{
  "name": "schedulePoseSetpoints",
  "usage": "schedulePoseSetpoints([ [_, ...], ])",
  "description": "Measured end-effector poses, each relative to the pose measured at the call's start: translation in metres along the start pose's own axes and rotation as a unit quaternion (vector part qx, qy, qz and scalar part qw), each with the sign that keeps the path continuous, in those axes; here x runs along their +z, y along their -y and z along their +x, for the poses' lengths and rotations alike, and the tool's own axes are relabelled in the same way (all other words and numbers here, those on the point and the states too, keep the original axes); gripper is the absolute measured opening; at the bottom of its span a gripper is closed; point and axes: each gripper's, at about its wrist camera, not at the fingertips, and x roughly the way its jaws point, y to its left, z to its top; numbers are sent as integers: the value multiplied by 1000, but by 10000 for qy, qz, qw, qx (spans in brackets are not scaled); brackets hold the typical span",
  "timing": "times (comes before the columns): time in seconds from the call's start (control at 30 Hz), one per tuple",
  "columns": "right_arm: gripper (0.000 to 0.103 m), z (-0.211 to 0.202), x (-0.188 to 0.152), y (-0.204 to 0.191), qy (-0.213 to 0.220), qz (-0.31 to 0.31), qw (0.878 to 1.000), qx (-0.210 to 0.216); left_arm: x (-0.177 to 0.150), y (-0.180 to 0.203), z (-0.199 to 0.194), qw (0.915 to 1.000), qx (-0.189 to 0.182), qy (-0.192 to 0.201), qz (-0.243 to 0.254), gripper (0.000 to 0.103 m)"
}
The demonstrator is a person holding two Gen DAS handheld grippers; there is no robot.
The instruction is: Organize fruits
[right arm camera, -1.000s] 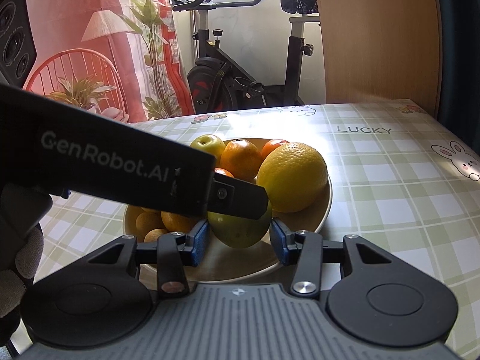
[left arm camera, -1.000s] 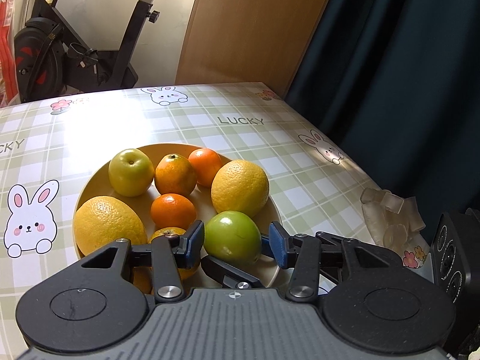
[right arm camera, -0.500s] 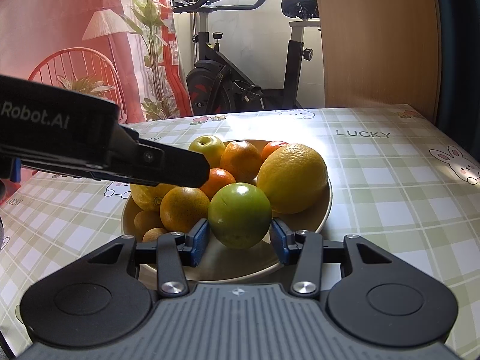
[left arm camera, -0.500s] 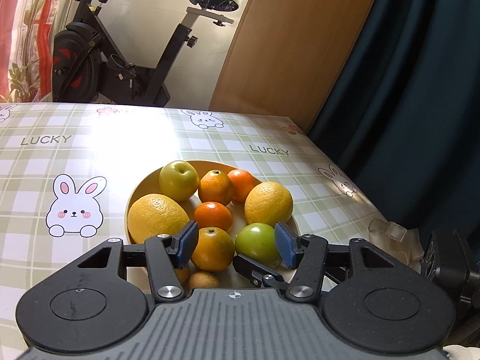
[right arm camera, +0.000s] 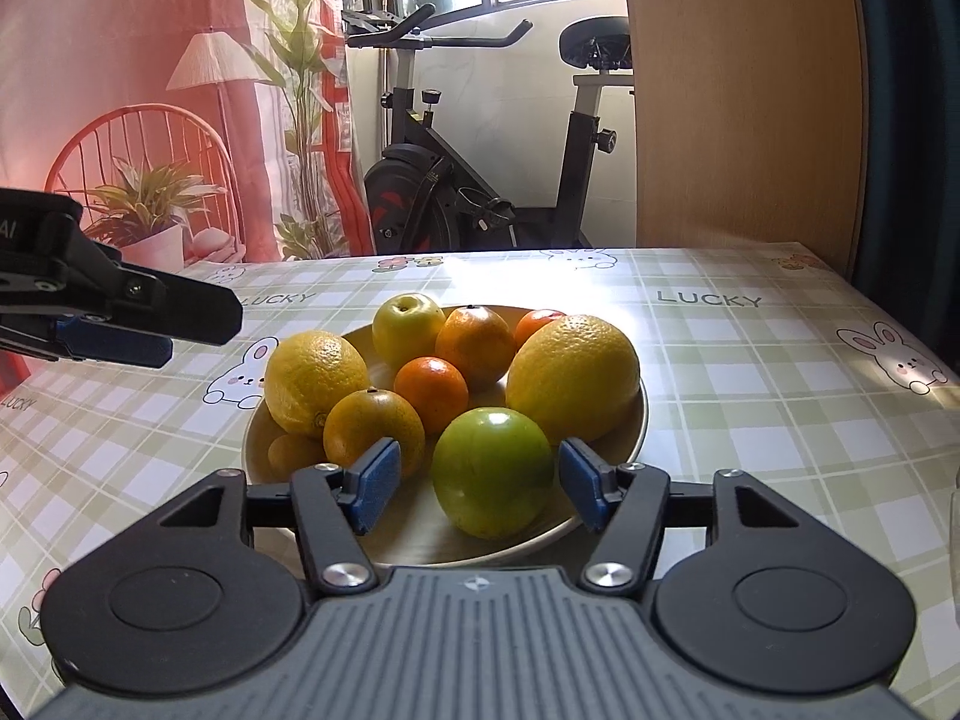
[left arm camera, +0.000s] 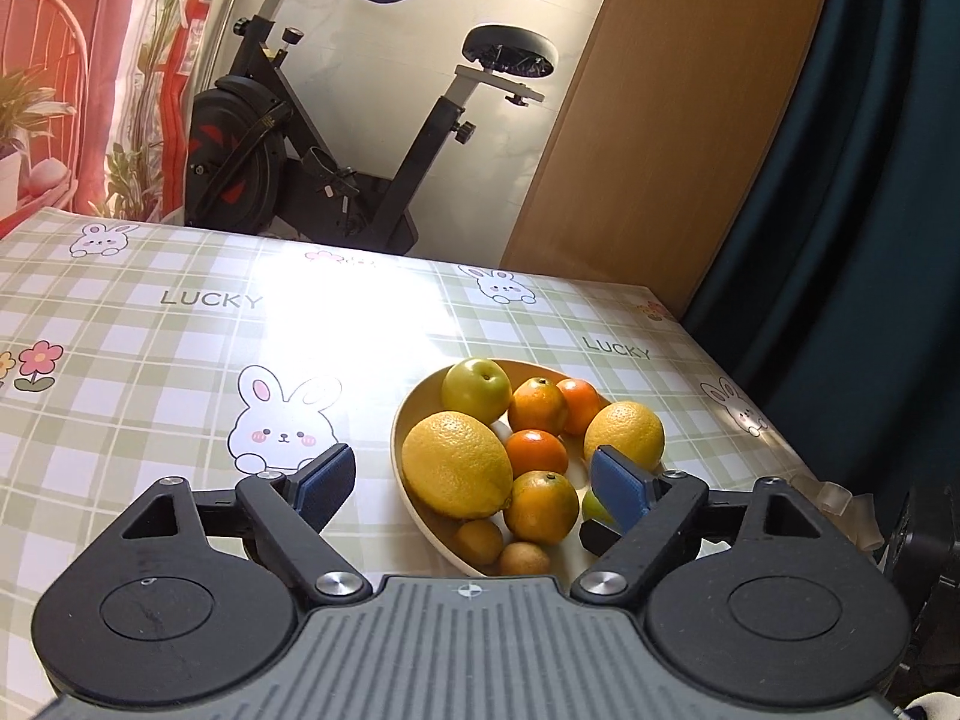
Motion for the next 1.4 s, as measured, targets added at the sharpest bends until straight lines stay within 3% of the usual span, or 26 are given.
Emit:
schedulePoseSetpoints([
  [0.1, 67, -2, 3, -3, -88, -36, 9999, -80, 4, 3, -15, 9996, 98, 144, 210, 89],
  [0.17, 77, -10, 8, -5, -68, -20, 9999, -116, 7, 3, -27, 9990, 184, 286, 293, 91],
  [0.37, 96, -44, 39, -17, 303, 6, 9995, -16, 20, 3, -65, 9970, 280, 603, 407, 97],
  [0.5, 102, -64, 62, -30, 403, 4, 9992, -62, 29, 3, -90, 9959, 279, 795, 342, 103],
  [0.97, 103, -126, 108, -65, 450, 286, 9986, 34, 41, 20, -172, 9859, 701, 1472, 374, 103],
  [1.17, 103, -153, 117, -72, 518, 460, 9975, 98, 46, 21, -198, 9832, 673, 1679, 260, 103],
  [1.4, 103, -181, 124, -82, 755, 333, 9966, 20, 45, 30, -212, 9791, 948, 1759, 383, 103],
])
